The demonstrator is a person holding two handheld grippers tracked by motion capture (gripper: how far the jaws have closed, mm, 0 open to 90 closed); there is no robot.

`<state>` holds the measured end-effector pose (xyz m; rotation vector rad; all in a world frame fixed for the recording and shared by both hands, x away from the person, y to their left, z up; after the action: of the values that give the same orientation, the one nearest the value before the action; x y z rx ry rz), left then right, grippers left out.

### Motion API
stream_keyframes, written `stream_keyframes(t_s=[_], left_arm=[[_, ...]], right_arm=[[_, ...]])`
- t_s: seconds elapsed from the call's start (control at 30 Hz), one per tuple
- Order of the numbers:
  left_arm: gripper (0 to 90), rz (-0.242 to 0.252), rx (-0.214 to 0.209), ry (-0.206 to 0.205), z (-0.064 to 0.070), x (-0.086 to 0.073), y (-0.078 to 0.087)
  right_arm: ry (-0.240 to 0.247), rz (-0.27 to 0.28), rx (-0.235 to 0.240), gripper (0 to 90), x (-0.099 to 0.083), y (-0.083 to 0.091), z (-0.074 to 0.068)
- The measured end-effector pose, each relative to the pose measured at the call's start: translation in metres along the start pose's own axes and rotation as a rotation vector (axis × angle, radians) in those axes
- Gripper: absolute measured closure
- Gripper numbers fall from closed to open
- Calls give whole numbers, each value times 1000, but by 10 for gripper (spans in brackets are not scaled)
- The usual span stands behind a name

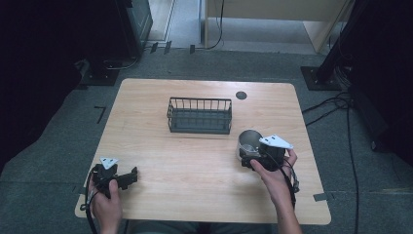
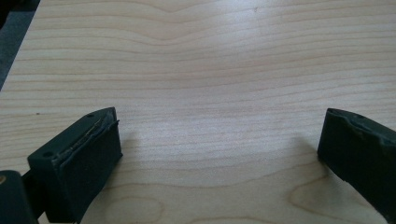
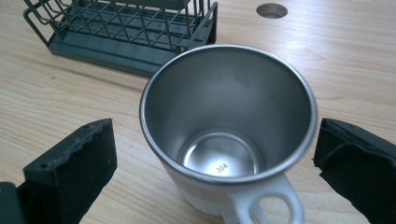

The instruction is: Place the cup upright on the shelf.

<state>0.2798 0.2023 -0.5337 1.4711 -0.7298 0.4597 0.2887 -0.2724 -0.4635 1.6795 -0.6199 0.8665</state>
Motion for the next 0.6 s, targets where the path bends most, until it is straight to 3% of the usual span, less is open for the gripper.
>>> stream_keyframes(t_s=[0.07, 0.53, 0.6], left_arm=[[0, 0, 0, 0, 0, 0, 0], [0, 0, 0, 0, 0, 0, 0], [0, 0, 0, 1, 0, 0, 0]], right_arm=[[2, -6, -22, 0, 3, -5, -2], [18, -75, -41, 0, 7, -28, 1], [28, -82, -40, 42, 7, -29, 2]])
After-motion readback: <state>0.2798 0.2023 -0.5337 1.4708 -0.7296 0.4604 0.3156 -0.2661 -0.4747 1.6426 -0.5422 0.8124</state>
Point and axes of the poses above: each handheld gripper's, and its own axes: y roughly backward along the jaws, x roughly out of its top, z roughly to its right, the point moved 2 cm from there along -y, roughly forward along the jaws, and after that the axes turned 3 degrees about -y, right-handed, at the moved point
